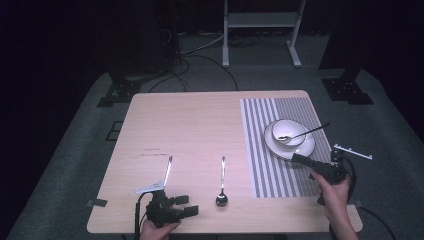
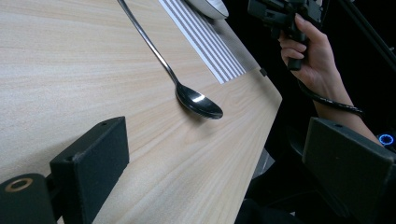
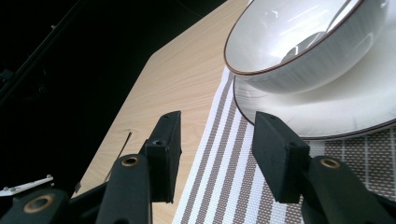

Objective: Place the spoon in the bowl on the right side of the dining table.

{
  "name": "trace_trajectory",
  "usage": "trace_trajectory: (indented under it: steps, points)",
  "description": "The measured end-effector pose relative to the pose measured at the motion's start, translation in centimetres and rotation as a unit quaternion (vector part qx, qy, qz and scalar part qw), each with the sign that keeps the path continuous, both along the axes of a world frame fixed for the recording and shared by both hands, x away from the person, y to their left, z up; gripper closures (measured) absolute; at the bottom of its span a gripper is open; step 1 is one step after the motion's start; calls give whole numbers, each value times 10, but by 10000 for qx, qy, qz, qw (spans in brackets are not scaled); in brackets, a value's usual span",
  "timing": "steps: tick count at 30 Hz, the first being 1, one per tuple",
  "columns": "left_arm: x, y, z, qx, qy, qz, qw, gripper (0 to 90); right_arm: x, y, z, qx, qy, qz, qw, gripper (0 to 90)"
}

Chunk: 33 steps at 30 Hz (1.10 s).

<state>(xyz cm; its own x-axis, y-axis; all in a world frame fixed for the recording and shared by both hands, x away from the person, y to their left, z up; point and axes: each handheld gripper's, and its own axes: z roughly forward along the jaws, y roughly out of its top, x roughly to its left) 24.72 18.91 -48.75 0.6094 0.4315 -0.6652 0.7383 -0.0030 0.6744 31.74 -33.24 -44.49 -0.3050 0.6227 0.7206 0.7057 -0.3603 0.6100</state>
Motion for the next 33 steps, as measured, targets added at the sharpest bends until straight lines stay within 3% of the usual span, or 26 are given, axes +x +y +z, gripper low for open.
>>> trace_trajectory:
  steps: [2, 33]
  points:
    - [0, 1, 0, -3, -12, 1, 10000, 57, -1, 2, 0, 58, -7, 45, 10000, 510]
    - [-1, 5, 1, 5, -41, 31, 10000, 57, -15, 34, -13, -279, -9, 445, 9986, 494]
